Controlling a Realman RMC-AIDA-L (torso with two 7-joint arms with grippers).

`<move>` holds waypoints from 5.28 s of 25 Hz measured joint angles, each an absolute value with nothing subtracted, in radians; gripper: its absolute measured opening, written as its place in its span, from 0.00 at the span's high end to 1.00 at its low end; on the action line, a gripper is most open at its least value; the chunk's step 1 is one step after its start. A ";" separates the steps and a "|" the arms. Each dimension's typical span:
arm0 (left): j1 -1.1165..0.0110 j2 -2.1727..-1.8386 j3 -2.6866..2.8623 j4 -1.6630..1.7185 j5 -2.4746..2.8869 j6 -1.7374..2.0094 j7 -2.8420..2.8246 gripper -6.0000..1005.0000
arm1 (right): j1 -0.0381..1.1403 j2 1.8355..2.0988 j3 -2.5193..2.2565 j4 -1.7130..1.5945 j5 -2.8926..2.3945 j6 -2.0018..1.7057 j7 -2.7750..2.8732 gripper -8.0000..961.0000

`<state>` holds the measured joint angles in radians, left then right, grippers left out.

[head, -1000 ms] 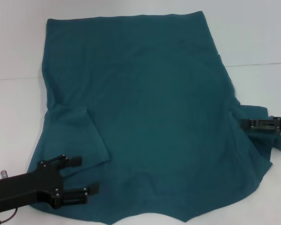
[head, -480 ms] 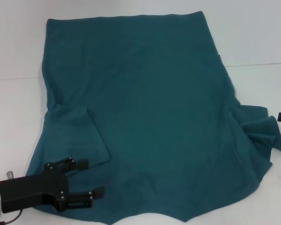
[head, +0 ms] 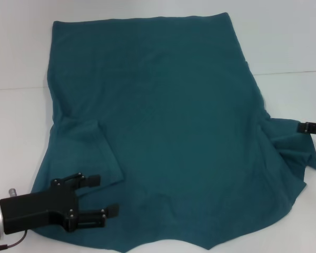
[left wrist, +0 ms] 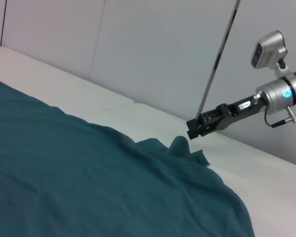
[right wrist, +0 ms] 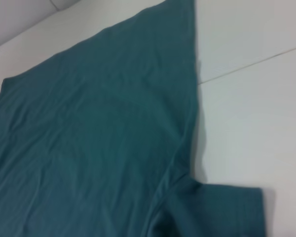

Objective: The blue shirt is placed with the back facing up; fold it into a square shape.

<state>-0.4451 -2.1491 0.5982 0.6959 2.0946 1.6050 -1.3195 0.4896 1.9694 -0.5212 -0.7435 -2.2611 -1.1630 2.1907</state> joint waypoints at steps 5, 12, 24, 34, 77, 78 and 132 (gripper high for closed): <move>-0.448 -2.149 0.599 0.696 2.094 1.604 -1.328 0.05 | 0.502 1.970 -0.531 -0.715 -2.261 -1.144 2.190 0.14; -0.450 -2.149 0.600 0.696 2.094 1.604 -1.331 0.05 | 0.506 1.970 -0.533 -0.688 -2.261 -1.122 2.176 0.16; -0.455 -2.148 0.595 0.696 2.093 1.603 -1.345 0.05 | 0.510 1.973 -0.530 -0.675 -2.253 -1.118 2.168 0.21; -0.457 -2.146 0.596 0.698 2.092 1.603 -1.356 0.05 | 0.504 1.975 -0.525 -0.678 -2.252 -1.118 2.166 0.67; -0.457 -2.155 0.583 0.696 2.061 1.605 -1.405 0.05 | 0.529 1.932 -0.450 -0.728 -2.198 -1.148 2.086 0.97; -0.457 -2.155 0.583 0.696 2.061 1.604 -1.405 0.05 | 0.532 1.934 -0.450 -0.728 -2.196 -1.152 2.083 0.96; -0.437 -2.157 0.582 0.695 2.068 1.596 -1.404 0.05 | 0.592 1.974 -0.701 -0.573 -2.167 -1.088 2.261 0.08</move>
<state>-0.4370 -2.1568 0.5819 0.6949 2.0680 1.5962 -1.4036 0.5915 1.9737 -0.7006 -0.5727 -2.1673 -1.0877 2.2611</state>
